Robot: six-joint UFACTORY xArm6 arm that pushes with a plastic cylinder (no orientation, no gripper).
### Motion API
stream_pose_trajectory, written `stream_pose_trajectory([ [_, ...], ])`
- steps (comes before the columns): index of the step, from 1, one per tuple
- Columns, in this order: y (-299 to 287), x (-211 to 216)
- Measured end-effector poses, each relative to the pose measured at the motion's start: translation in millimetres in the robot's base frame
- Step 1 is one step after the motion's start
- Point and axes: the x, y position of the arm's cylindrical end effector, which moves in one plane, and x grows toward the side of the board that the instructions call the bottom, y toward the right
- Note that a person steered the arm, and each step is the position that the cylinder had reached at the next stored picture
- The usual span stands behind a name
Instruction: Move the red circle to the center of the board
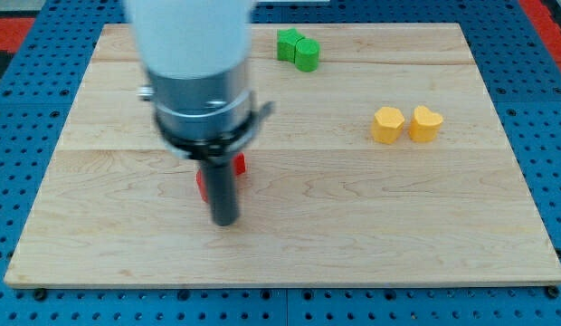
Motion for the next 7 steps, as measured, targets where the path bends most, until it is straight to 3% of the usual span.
stream_pose_trajectory([
  [1, -41.5, -4.9],
  [3, -27.3, -34.0],
  [5, 66.0, -34.0],
  [7, 111.9, -40.1],
])
